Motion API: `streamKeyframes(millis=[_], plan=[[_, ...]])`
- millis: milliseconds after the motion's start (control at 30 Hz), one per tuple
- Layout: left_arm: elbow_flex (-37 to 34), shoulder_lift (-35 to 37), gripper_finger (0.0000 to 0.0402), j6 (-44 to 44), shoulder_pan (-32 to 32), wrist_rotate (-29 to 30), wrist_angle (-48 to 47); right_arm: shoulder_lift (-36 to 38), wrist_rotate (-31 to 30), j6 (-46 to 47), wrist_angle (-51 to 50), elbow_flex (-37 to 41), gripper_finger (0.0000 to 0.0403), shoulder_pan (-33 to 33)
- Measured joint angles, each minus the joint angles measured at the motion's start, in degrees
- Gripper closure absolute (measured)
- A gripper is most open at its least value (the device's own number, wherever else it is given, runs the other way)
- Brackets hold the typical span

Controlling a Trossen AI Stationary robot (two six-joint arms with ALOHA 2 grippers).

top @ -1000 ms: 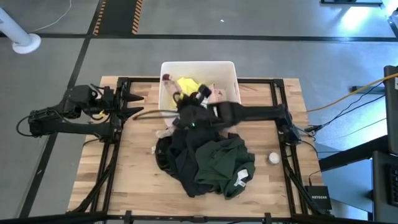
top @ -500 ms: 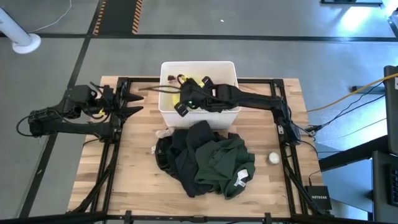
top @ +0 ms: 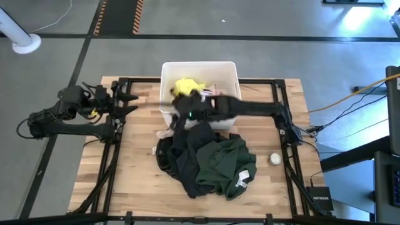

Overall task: Sort clothes
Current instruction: Put the red sock into the white bin

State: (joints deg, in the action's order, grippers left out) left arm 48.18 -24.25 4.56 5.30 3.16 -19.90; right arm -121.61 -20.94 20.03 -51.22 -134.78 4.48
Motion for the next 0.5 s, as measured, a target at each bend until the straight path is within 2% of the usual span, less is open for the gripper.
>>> streamKeyframes(millis=[100,300,500], plan=[[0.0,0.7,0.0219,0.0,0.0,0.0,0.2,-1.2,-1.0,-6.0,5.6,0.0,0.0176,3.5],[0.0,1.1,0.0219,-1.0,0.0,0.0,1.9,-4.5,-7.3,-18.8,15.9,0.0,0.0176,9.4],[0.0,1.1,0.0219,-2.0,0.0,0.0,2.8,-9.8,-11.6,-24.7,18.8,0.0,0.0175,11.3]])
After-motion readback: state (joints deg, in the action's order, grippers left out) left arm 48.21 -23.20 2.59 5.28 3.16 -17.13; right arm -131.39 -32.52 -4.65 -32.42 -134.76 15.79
